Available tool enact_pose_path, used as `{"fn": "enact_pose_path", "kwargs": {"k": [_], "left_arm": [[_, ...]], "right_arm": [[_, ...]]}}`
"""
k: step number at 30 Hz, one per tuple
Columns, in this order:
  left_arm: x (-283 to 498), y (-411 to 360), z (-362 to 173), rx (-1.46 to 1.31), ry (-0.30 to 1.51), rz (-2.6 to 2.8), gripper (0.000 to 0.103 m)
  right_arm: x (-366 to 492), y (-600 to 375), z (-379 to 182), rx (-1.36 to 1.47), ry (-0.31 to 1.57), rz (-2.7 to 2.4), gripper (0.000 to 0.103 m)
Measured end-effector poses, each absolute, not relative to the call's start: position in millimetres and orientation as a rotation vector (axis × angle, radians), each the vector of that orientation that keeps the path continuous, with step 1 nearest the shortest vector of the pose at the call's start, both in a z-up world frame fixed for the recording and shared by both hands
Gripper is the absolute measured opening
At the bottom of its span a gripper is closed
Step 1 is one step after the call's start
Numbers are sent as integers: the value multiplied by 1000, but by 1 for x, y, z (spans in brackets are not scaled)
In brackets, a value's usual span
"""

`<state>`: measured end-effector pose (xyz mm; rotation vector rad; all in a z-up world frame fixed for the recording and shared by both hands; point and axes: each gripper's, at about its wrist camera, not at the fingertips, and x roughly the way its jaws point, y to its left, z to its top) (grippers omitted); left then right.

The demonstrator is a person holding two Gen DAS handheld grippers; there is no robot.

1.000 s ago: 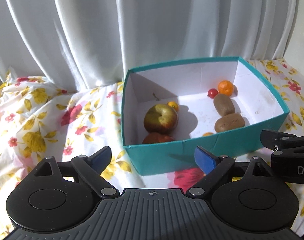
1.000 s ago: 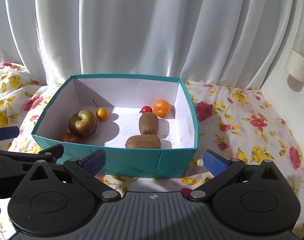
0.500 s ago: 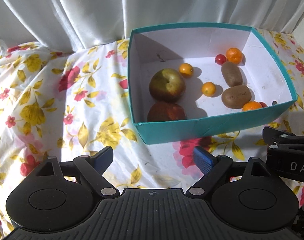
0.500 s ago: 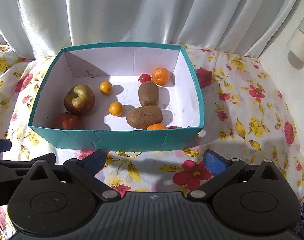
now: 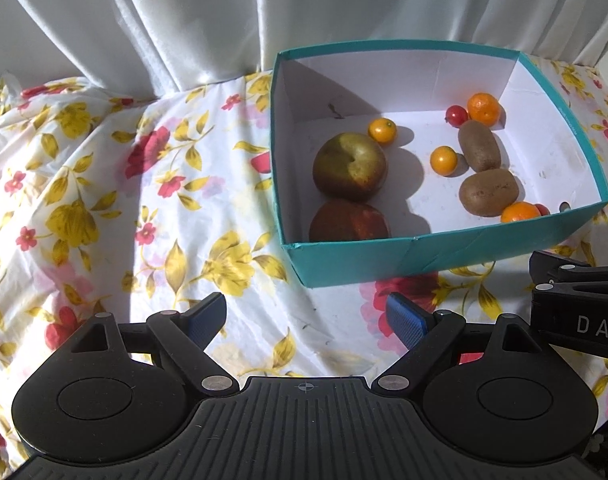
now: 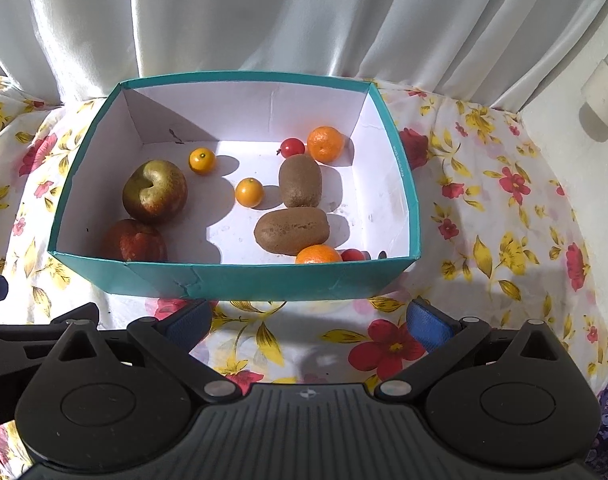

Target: Organize fruits

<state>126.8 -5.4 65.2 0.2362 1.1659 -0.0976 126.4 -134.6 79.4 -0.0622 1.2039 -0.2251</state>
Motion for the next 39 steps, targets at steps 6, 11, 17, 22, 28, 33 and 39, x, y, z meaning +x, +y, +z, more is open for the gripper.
{"fn": "enact_pose_path", "kwargs": {"k": [6,11,17,22,28,33,39], "left_arm": [[127,-9,63,245,1164,-94,91],[128,-9,62,241,1167,-86,91],[131,-13,60,248,1164,-81,91],[133,-15,58,245,1170,-83,91],[133,-17,56,250,1163,-87,91],[135,-16,56,246,1161,-78,91],[138,-18,53,246,1165,-71,91]], "right_arm": [[128,-138,77,-64,1212,-222,103],[131,-139,75,-71,1216,-210,103],[134,-141,74,-84,1205,-204,103],[137,-143,71,-88,1210,-198,103],[141,-146,68,-99,1217,-196,103],[144,-146,66,-101,1218,-186,103],[147,-148,62,-105,1219,-170,103]]}}
